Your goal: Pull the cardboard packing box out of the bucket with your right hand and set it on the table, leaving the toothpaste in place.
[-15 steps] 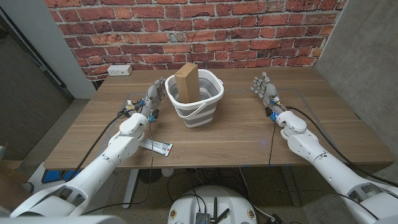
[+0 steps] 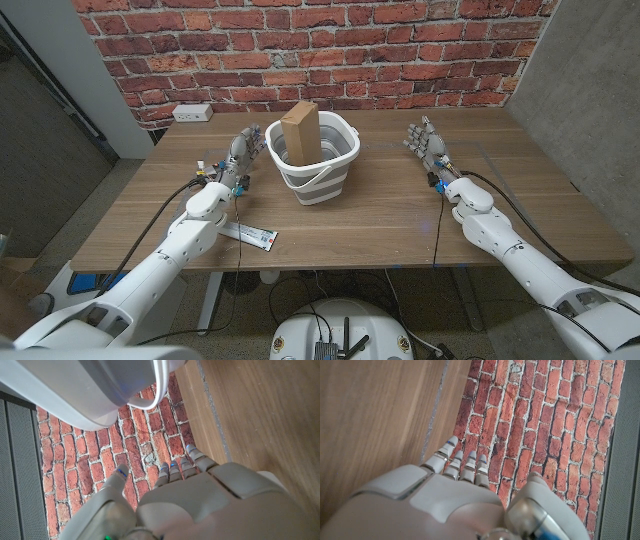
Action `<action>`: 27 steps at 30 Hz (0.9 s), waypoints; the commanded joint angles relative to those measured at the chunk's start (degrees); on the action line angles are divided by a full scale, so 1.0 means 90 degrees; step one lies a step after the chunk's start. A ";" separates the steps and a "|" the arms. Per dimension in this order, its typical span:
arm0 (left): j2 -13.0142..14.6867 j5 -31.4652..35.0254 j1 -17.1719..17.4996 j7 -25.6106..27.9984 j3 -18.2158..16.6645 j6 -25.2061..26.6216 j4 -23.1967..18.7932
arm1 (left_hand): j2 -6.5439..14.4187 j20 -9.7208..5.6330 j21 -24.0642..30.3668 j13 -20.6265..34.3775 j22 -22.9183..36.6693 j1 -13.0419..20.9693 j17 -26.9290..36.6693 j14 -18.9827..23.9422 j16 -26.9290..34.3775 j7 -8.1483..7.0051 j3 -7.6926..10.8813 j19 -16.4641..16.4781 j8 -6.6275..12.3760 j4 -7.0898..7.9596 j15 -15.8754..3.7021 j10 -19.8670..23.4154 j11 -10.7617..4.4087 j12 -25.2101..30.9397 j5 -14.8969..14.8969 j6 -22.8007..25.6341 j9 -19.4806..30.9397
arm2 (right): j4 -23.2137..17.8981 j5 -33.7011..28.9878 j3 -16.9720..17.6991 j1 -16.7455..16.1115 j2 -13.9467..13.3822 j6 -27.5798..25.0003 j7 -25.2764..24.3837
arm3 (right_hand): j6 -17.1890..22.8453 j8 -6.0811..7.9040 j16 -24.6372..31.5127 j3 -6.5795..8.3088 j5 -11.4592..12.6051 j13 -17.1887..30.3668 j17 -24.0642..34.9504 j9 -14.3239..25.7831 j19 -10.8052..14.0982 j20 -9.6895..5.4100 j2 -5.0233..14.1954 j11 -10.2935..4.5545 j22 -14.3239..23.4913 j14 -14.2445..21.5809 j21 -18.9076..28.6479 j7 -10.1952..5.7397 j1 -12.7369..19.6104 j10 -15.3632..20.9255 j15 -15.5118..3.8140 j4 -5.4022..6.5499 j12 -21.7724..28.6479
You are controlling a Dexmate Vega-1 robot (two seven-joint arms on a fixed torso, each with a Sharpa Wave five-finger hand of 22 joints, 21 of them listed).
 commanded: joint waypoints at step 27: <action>-0.0031 0.0222 0.0186 0.0581 0.0042 0.0240 -0.0552 | 0.0356 -0.0261 0.0085 0.0029 0.0015 0.0047 -0.0008 0.0206 0.0070 0.0000 0.0113 0.0231 0.0073 -0.0137 -0.0018 0.0243 -0.0025 0.0107 0.0044 0.0169 0.0029 | -0.0654 -0.0583 0.0147 -0.0189 -0.0724 0.0589 0.0123 | 0.0008 0.0021 0.0073 0.0126 0.0058 0.0014 -0.0131 0.0024 0.0106 -0.0066 0.0018 -0.0011 0.0005 0.0085 0.0022 -0.0049 0.0097 0.0097 -0.0039 -0.0053 0.0079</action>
